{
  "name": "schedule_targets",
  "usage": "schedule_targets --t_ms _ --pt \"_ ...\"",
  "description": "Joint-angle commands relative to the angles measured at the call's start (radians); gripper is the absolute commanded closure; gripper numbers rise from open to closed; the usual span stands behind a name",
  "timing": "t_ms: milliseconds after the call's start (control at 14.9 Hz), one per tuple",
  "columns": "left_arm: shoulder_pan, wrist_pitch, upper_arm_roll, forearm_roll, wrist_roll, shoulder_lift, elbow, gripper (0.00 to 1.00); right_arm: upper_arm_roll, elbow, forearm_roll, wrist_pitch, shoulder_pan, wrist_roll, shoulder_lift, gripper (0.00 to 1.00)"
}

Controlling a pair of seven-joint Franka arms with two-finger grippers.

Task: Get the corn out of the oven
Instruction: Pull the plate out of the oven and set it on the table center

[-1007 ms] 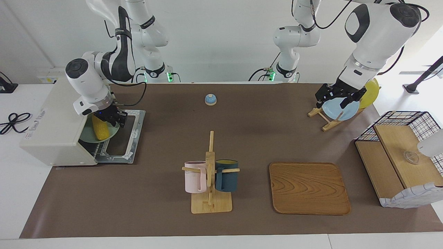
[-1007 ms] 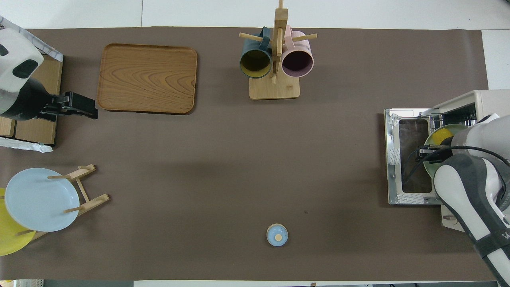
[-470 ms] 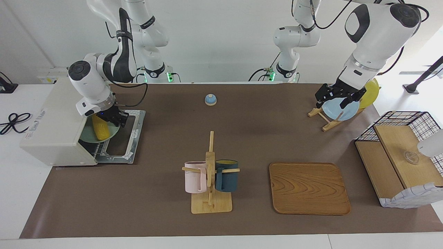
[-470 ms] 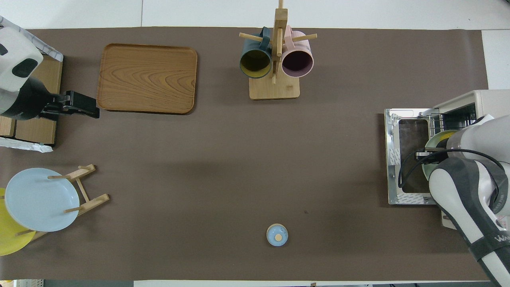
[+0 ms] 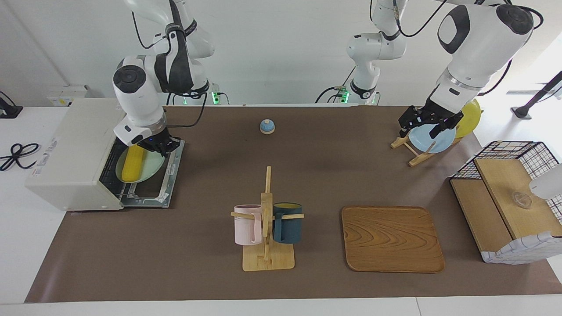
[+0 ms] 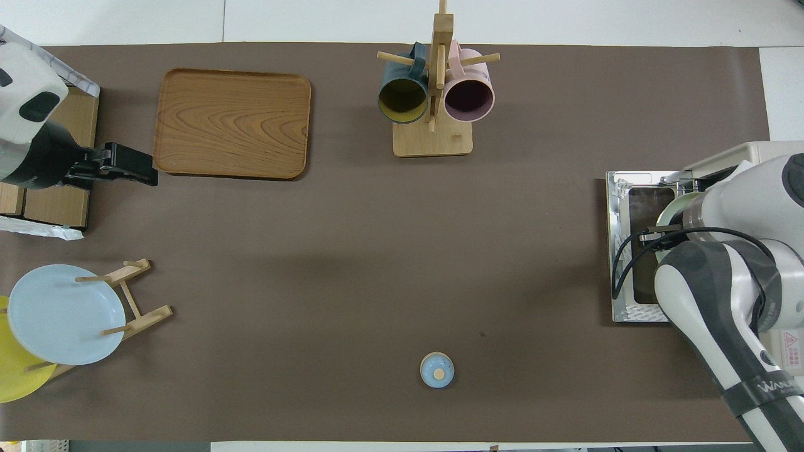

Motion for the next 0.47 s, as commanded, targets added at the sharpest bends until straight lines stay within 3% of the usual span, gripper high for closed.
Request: schedule_targets --t_ms 0,403 --pt "-0.005 0.021 0.009 -0.010 0.003 -0.004 -0.010 0.00 0.002 0.155 -0.031 -0.084 0.116 0.132 0.088 1.00" --pt "-0.008 0.019 0.011 -0.010 -0.001 0.000 -0.003 0.00 0.012 0.466 0.042 -0.139 0.373 0.557 0.308 1.00"
